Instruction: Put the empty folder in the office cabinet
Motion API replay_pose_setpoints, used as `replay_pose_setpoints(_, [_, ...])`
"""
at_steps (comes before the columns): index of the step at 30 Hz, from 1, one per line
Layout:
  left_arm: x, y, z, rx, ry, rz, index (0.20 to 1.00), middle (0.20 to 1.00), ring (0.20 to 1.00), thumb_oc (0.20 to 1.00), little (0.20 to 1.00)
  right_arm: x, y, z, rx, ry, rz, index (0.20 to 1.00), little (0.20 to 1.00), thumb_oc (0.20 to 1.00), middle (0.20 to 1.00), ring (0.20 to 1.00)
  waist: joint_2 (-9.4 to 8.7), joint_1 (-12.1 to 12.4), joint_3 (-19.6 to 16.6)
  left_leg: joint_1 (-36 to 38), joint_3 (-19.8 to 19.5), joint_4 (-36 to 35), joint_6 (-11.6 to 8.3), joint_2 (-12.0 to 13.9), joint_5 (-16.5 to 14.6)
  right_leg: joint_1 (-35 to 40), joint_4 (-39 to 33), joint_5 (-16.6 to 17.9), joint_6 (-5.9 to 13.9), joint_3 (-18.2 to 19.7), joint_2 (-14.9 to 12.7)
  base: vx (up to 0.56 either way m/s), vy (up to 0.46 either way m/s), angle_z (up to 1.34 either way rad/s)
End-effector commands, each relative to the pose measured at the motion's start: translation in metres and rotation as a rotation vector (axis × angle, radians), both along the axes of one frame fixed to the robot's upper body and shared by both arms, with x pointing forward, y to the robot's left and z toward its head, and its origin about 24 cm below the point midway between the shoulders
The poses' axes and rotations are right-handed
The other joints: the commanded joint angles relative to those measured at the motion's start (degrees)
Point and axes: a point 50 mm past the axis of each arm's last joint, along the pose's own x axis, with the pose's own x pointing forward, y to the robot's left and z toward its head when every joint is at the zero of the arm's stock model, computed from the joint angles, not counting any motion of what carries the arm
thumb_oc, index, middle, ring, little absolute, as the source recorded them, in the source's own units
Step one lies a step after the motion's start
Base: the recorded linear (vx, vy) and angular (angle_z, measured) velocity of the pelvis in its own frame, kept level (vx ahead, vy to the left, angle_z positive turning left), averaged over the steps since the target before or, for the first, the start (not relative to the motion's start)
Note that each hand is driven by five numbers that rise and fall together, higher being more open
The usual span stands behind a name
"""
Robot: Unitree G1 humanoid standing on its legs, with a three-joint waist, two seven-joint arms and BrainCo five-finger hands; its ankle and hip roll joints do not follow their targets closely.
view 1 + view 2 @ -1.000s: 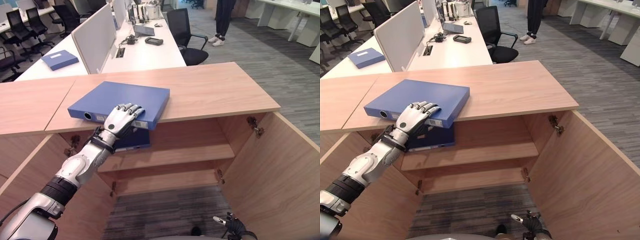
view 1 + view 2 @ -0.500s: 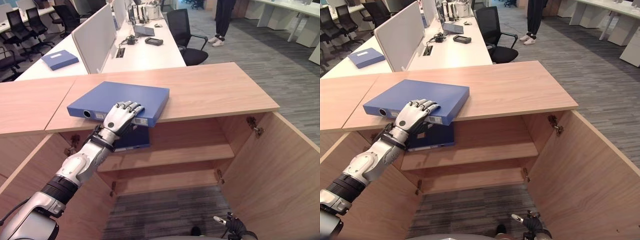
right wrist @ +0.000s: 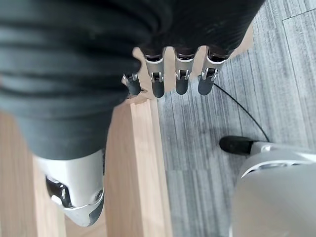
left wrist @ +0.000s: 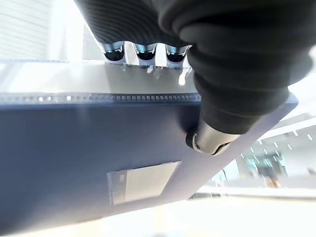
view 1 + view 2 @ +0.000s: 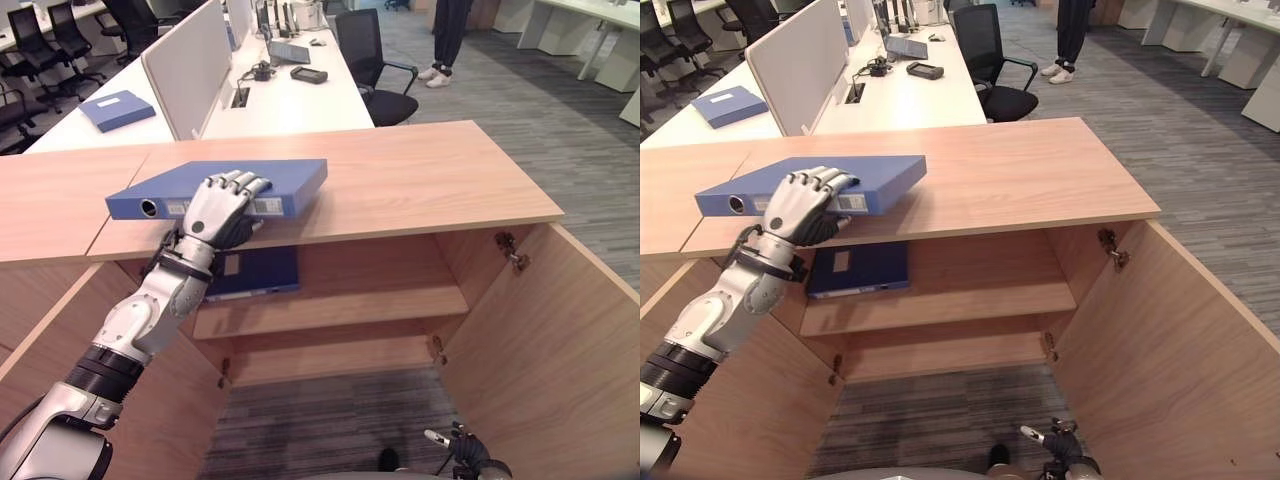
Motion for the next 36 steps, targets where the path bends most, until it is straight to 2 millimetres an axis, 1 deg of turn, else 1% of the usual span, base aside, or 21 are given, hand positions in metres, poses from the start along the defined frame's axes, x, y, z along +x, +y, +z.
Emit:
replay_pose_setpoints(1, [-0.002, 0.013, 0.068, -0.086, -0.268, 0.006, 0.2, 0.2, 0.2, 0.2, 0.2, 0.029, 0.004, 0.007, 0.005, -0.072, 0.008, 1.0, 1.0, 1.0, 1.0, 1.0, 0.05, 0.8, 1.2, -1.5, -0.3, 0.7, -3.12, 1.5, -2.1, 8.6, 1.3, -10.6, 6.05, 0.9, -2.8, 0.0, 0.0, 0.0])
replay_pose_setpoints(3, [-0.007, 0.015, 0.077, -0.126, -0.312, -0.004, 0.2, 0.2, 0.2, 0.2, 0.2, 0.031, 0.005, 0.007, 0.011, -0.079, 0.012, 1.0, 1.0, 1.0, 1.0, 1.0, 0.08, 0.9, 1.1, -1.5, -0.5, 0.7, -3.16, 1.5, -2.0, 8.6, 1.2, -10.6, 6.0, 0.8, -2.9, 0.0, 0.0, 0.0])
replay_pose_setpoints(5, [-0.009, 0.015, 0.081, -0.149, -0.334, -0.013, 0.2, 0.2, 0.2, 0.2, 0.2, 0.031, 0.006, 0.007, 0.013, -0.078, 0.015, 1.0, 1.0, 1.0, 1.0, 1.0, 0.08, 1.1, 1.1, -1.5, -0.6, 0.7, -3.17, 1.5, -2.0, 8.6, 1.2, -10.6, 5.98, 0.7, -2.9, 0.0, -0.015, 0.05])
replay_pose_setpoints(6, [-0.016, 0.017, 0.091, -0.215, -0.39, -0.036, 0.2, 0.2, 0.2, 0.2, 0.2, 0.033, 0.008, 0.007, 0.016, -0.084, 0.018, 1.0, 1.0, 1.0, 1.0, 1.0, 0.09, 1.3, 1.0, -1.6, -0.7, 0.7, -3.2, 1.5, -1.9, 8.7, 1.2, -10.6, 5.91, 0.6, -2.8, 0.0, -0.018, 0.08])
replay_pose_setpoints(12, [-0.03, 0.017, 0.104, -0.332, -0.462, -0.108, 0.2, 0.2, 0.2, 0.2, 0.2, 0.038, 0.01, 0.009, 0.022, -0.103, 0.026, 1.0, 1.0, 1.0, 1.0, 1.0, 0.14, 1.6, 0.8, -2.0, -1.1, 0.7, -3.18, 1.4, -1.7, 8.6, 1.2, -10.6, 5.75, 0.3, -2.7, -0.01, -0.014, 0.07])
replay_pose_setpoints(15, [-0.038, 0.013, 0.109, -0.403, -0.478, -0.184, 0.2, 0.2, 0.2, 0.2, 0.2, 0.04, 0.011, 0.01, 0.023, -0.108, 0.031, 1.0, 1.0, 1.0, 1.0, 1.0, 0.21, 1.8, 0.6, -2.1, -1.3, 0.7, -3.16, 1.4, -1.6, 8.5, 1.3, -10.6, 5.64, 0.1, -2.7, -0.02, -0.008, 0.02])
replay_pose_setpoints(17, [-0.041, 0.012, 0.111, -0.43, -0.478, -0.206, 0.2, 0.2, 0.2, 0.2, 0.2, 0.041, 0.011, 0.01, 0.024, -0.11, 0.033, 1.0, 1.0, 1.0, 1.0, 1.0, 0.2, 1.9, 0.7, -2.4, -1.3, 0.7, -3.1, 1.3, -0.9, 8.2, 1.5, -10.1, 5.55, 0.0, -2.7, -0.04, -0.01, 0.01])
replay_pose_setpoints(20, [-0.053, 0.012, 0.112, -0.573, -0.49, -0.316, 0.2, 0.2, 0.2, 0.2, 0.2, 0.043, 0.011, 0.011, 0.03, -0.116, 0.036, 1.0, 1.0, 1.0, 1.0, 1.0, 0.22, 2.3, 0.7, -2.5, -1.5, 0.7, -3.09, 1.4, -0.9, 8.1, 1.4, -10.1, 5.5, -0.2, -2.8, 0.01, -0.007, 0.01])
replay_pose_setpoints(21, [-0.056, 0.013, 0.112, -0.615, -0.485, -0.349, 0.2, 0.2, 0.2, 0.2, 0.2, 0.044, 0.011, 0.012, 0.03, -0.119, 0.038, 1.0, 1.0, 1.0, 1.0, 1.0, 0.28, 2.4, 0.5, -2.3, -1.6, 0.7, -3.16, 1.4, -1.6, 8.4, 1.2, -10.6, 5.54, -0.1, -2.7, 0.0, -0.011, 0.04])
replay_pose_setpoints(22, [-0.056, 0.013, 0.112, -0.615, -0.486, -0.349, 0.2, 0.2, 0.2, 0.2, 0.2, 0.044, 0.011, 0.012, 0.029, -0.119, 0.038, 1.0, 1.0, 1.0, 1.0, 1.0, 0.3, 2.4, 0.6, -2.6, -1.6, 0.7, -3.1, 1.4, -0.9, 8.0, 1.4, -10.1, 5.48, -0.2, -2.8, 0.0, -0.016, 0.04])
replay_pose_setpoints(23, [-0.062, 0.012, 0.112, -0.69, -0.471, -0.429, 0.2, 0.2, 0.2, 0.2, 0.2, 0.047, 0.011, 0.013, 0.032, -0.125, 0.038, 1.0, 1.0, 1.0, 1.0, 1.0, 0.29, 2.7, 0.7, -2.8, -1.6, 0.7, -3.06, 1.3, -0.8, 7.9, 1.4, -10.1, 5.43, -0.2, -2.7, 0.0, -0.013, 0.05])
replay_pose_setpoints(24, [-0.064, 0.012, 0.111, -0.727, -0.453, -0.468, 0.2, 0.2, 0.2, 0.2, 0.2, 0.047, 0.012, 0.013, 0.035, -0.125, 0.037, 1.0, 1.0, 1.0, 1.0, 1.0, 0.33, 2.8, 0.5, -2.5, -1.8, 0.7, -3.1, 1.3, -1.4, 8.3, 1.2, -10.6, 5.45, -0.2, -2.6, 0.0, -0.014, 0.04])
replay_pose_setpoints(25, [-0.066, 0.012, 0.111, -0.77, -0.433, -0.517, 0.2, 0.2, 0.2, 0.2, 0.2, 0.048, 0.011, 0.013, 0.036, -0.127, 0.037, 1.0, 1.0, 1.0, 1.0, 1.0, 0.36, 2.9, 0.7, -2.9, -1.8, 0.7, -3.03, 1.2, -0.7, 8.0, 1.4, -10.1, 5.34, -0.3, -2.6, 0.0, 0.0, 0.0])
replay_pose_setpoints(27, [-0.066, 0.012, 0.11, -0.808, -0.41, -0.553, 0.2, 0.2, 0.2, 0.2, 0.2, 0.049, 0.011, 0.013, 0.037, -0.127, 0.039, 1.0, 1.0, 1.0, 1.0, 1.0, 0.43, 3.0, 0.6, -2.6, -1.9, 0.7, -3.07, 1.3, -1.3, 8.4, 1.2, -10.6, 5.36, -0.3, -2.5, 0.02, -0.005, 0.02])
replay_pose_setpoints(29, [-0.073, 0.016, 0.11, -0.954, -0.307, -0.739, 0.2, 0.2, 0.2, 0.2, 0.2, 0.05, 0.008, 0.014, 0.041, -0.121, 0.042, 1.0, 1.0, 1.0, 1.0, 1.0, 0.6, 3.4, 0.7, -3.0, -2.4, 0.7, -2.91, 1.2, -0.6, 8.1, 1.5, -10.1, 5.13, -0.5, -2.6, -0.01, -0.006, 0.05])
replay_pose_setpoints(30, [-0.073, 0.016, 0.11, -0.955, -0.306, -0.739, 0.2, 0.2, 0.2, 0.2, 0.2, 0.05, 0.008, 0.014, 0.041, -0.119, 0.043, 1.0, 1.0, 1.0, 1.0, 1.0, 0.61, 3.3, 0.6, -2.7, -2.4, 0.7, -2.97, 1.3, -1.3, 8.5, 1.3, -10.6, 5.18, -0.5, -2.6, -0.05, 0.004, 0.02])
replay_pose_setpoints(31, [-0.076, 0.016, 0.11, -0.99, -0.269, -0.804, 0.2, 0.2, 0.2, 0.2, 0.2, 0.049, 0.007, 0.013, 0.045, -0.113, 0.041, 1.0, 1.0, 1.0, 1.0, 1.0, 0.64, 3.5, 0.6, -3.0, -2.5, 0.7, -2.91, 1.2, -0.6, 8.2, 1.5, -10.2, 5.06, -0.7, -2.7, 0.04, -0.003, 0.04])
replay_pose_setpoints(32, [-0.076, 0.016, 0.11, -0.99, -0.268, -0.804, 0.2, 0.2, 0.2, 0.2, 0.2, 0.049, 0.007, 0.013, 0.045, -0.112, 0.042, 1.0, 1.0, 1.0, 1.0, 1.0, 0.65, 3.5, 0.5, -2.7, -2.5, 0.7, -2.98, 1.3, -1.3, 8.6, 1.3, -10.7, 5.11, -0.7, -2.6, -0.04, 0.007, 0.06])
replay_pose_setpoints(33, [-0.077, 0.016, 0.109, -1.01, -0.232, -0.845, 0.2, 0.2, 0.2, 0.2, 0.2, 0.048, 0.007, 0.012, 0.048, -0.102, 0.043, 1.0, 1.0, 1.0, 1.0, 1.0, 0.63, 3.6, 0.6, -3.0, -2.6, 0.7, -2.92, 1.2, -0.6, 8.3, 1.5, -10.2, 5.03, -0.7, -2.7, -0.01, 0.0, 0.09])
replay_pose_setpoints(35, [-0.078, 0.014, 0.107, -1.029, -0.177, -0.897, 0.2, 0.2, 0.2, 0.2, 0.2, 0.047, 0.006, 0.012, 0.05, -0.095, 0.045, 1.0, 1.0, 1.0, 1.0, 1.0, 0.6, 3.7, 0.6, -3.1, -2.8, 0.7, -2.93, 1.3, -0.6, 8.3, 1.5, -10.3, 4.97, -0.8, -2.6, -0.01, -0.006, 0.05])
replay_pose_setpoints(36, [-0.078, 0.014, 0.107, -1.03, -0.175, -0.897, 0.2, 0.2, 0.2, 0.2, 0.2, 0.047, 0.006, 0.012, 0.051, -0.094, 0.045, 1.0, 1.0, 1.0, 1.0, 1.0, 0.6, 3.7, 0.5, -2.8, -2.8, 0.7, -3.0, 1.3, -1.3, 8.7, 1.3, -10.8, 5.02, -0.8, -2.6, 0.0, 0.0, 0.0])
